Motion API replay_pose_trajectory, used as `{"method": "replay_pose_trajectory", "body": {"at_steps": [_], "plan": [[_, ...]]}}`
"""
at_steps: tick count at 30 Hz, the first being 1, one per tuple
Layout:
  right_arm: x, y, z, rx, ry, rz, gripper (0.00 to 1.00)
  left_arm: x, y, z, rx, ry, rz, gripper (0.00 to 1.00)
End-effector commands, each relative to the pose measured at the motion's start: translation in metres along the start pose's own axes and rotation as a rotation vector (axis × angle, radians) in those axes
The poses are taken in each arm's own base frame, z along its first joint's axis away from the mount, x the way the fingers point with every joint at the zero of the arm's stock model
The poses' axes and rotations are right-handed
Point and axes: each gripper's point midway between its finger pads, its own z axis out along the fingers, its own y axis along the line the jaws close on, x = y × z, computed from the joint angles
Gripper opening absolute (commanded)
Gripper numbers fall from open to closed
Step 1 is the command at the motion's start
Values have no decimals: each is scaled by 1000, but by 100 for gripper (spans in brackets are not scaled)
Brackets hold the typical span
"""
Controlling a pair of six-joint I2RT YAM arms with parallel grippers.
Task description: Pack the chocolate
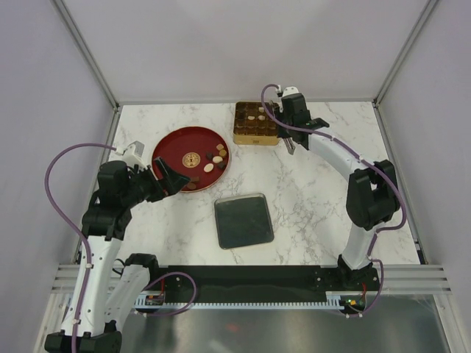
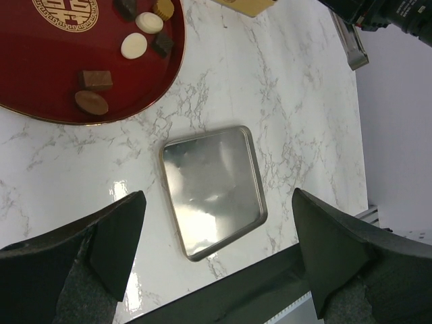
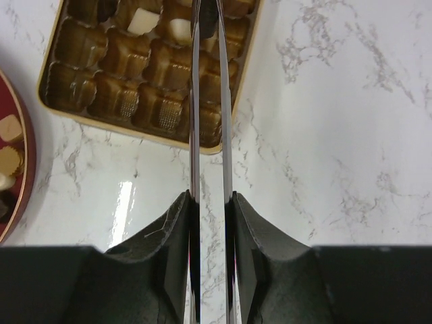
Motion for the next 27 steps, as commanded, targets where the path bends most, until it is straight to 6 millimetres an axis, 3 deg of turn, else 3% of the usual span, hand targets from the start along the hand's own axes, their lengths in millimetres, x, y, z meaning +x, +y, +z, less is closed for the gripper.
{"method": "replay_pose_trajectory", "body": {"at_steps": [1, 7, 15, 27], "plan": [[-35, -16, 0, 45, -77, 51, 36, -5, -2, 3, 25, -18, 27, 97], [-26, -26, 19, 67, -46, 59, 38, 0, -2, 6, 35, -7, 19, 97], [-12, -25, 35, 58, -9, 53, 38, -3, -1, 9, 31, -4, 21, 97], [-7, -24, 39, 56, 2, 48, 42, -4, 0, 12, 31, 1, 22, 97]]}}
